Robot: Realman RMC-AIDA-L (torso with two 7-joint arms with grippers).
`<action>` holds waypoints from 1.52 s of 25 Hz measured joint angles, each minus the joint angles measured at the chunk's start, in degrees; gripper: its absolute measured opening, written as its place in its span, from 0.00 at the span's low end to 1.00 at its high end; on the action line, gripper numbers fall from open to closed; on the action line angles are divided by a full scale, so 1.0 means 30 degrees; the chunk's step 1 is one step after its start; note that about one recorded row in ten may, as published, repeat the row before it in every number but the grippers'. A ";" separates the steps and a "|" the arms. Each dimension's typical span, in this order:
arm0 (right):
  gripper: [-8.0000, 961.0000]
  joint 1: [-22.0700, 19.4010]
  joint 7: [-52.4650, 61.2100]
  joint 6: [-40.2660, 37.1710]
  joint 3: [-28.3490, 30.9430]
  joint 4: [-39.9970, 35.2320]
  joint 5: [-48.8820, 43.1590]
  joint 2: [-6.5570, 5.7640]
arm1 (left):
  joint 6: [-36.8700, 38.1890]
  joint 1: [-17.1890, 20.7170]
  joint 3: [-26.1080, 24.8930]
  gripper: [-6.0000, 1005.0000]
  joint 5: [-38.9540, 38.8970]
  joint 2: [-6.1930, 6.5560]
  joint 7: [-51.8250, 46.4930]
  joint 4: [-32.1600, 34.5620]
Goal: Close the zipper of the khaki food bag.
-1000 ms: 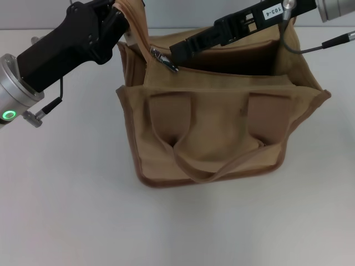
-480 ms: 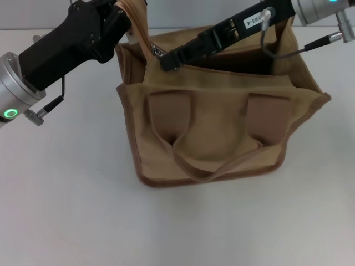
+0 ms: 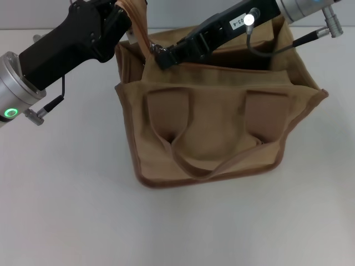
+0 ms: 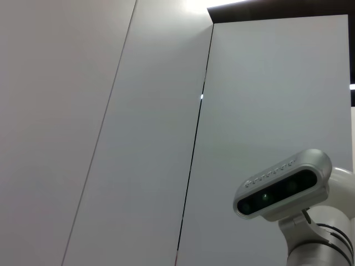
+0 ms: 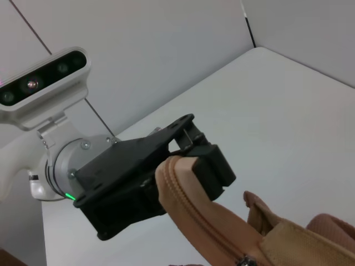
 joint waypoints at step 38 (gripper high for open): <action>0.12 0.0660 0.1352 -0.1030 -0.0233 -0.0464 -0.0542 -0.0001 | 0.0048 0.0013 0.0000 0.03 0.0002 -0.0030 0.0144 -0.0031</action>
